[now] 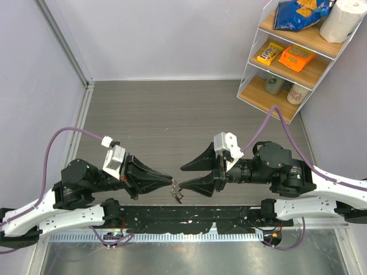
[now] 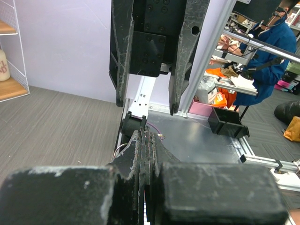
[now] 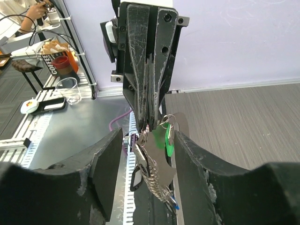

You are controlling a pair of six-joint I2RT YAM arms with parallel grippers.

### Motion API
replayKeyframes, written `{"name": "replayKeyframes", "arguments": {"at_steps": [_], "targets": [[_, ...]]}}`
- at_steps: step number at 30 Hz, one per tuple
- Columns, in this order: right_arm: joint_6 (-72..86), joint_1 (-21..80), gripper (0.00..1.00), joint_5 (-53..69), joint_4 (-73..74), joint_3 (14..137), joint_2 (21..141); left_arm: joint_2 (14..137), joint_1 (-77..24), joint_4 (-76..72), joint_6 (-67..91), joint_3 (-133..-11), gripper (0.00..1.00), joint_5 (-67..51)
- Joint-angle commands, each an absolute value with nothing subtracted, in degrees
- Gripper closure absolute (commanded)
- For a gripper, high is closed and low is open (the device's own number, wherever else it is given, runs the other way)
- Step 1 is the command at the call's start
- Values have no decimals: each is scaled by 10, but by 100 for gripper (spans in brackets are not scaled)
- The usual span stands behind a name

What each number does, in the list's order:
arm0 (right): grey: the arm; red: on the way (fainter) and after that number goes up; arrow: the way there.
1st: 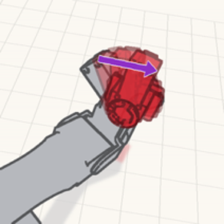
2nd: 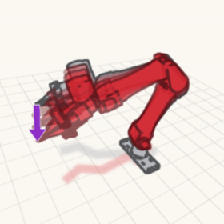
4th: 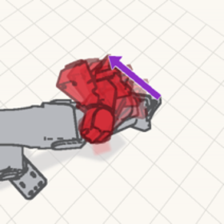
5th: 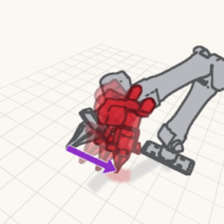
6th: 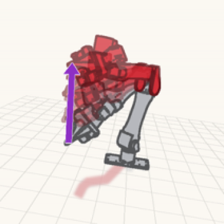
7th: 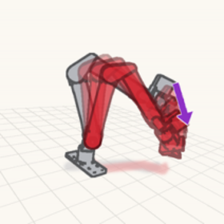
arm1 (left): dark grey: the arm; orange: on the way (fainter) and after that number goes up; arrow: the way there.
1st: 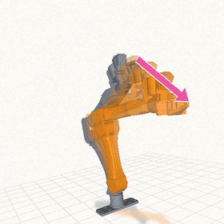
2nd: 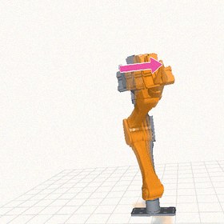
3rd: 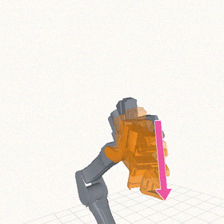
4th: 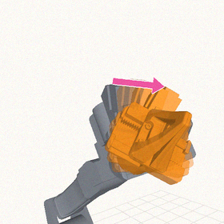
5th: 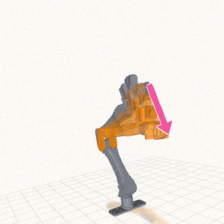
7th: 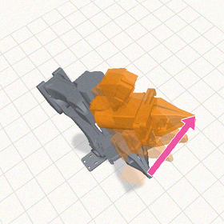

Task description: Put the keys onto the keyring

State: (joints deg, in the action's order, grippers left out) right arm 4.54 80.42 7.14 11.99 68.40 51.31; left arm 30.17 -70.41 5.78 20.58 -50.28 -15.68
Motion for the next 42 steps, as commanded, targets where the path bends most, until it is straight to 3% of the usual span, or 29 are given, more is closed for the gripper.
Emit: {"name": "replayKeyframes", "arguments": {"at_steps": [1, 4, 22, 25, 30, 32, 33, 42], "targets": [[45, 806, 49, 67, 99, 714, 525, 302, -703, 4, 208, -505, 100, -168], [48, 806, 56, 68, 106, 719, 535, 298, -704, 4, 207, -505, 100, -168], [63, 806, 63, 87, 120, 733, 580, 271, -703, -9, 203, -495, 100, -169], [63, 806, 74, 91, 121, 736, 586, 268, -703, -8, 202, -494, 100, -170], [65, 805, 75, 131, 126, 740, 598, 261, -704, -8, 200, -491, 100, -163], [68, 805, 82, 136, 125, 740, 604, 260, -703, -9, 199, -491, 100, -163], [68, 805, 95, 138, 125, 740, 606, 260, -704, -9, 198, -492, 100, -162], [62, 805, 95, 111, 112, 724, 587, 253, -704, -5, 195, -492, 100, -150]]}}
